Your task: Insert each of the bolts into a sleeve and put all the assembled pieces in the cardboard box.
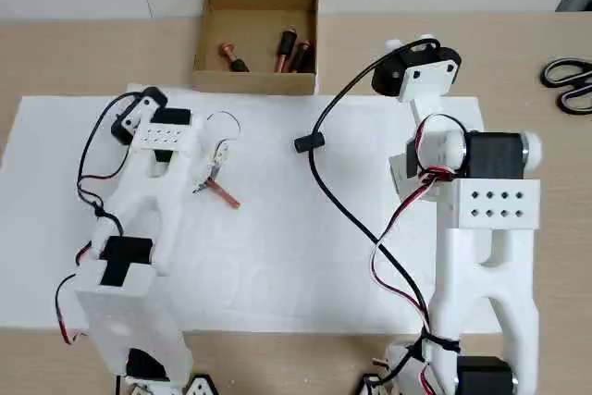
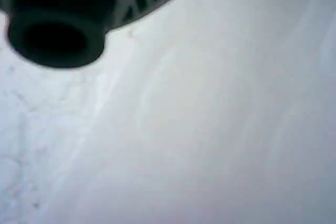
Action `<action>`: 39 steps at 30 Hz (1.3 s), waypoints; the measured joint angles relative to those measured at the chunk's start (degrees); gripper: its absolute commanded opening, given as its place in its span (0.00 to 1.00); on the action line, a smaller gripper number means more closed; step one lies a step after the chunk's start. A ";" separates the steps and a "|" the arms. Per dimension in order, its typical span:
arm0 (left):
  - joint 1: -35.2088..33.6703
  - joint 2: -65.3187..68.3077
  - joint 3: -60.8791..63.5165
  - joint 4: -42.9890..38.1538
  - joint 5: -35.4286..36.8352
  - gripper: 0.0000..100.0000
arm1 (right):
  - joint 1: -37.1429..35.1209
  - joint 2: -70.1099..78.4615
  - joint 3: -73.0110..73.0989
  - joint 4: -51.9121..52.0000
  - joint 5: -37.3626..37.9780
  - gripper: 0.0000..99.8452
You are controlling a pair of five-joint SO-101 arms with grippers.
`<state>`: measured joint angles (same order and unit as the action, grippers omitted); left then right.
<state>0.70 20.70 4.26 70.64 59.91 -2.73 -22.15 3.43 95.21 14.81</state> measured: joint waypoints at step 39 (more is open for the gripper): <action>4.40 -40.44 -17.67 25.05 -34.37 0.01 | -15.56 -39.47 17.49 -8.09 -7.56 0.00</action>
<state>5.10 -19.74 -13.41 95.69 25.54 -18.29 -61.63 20.92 87.12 7.25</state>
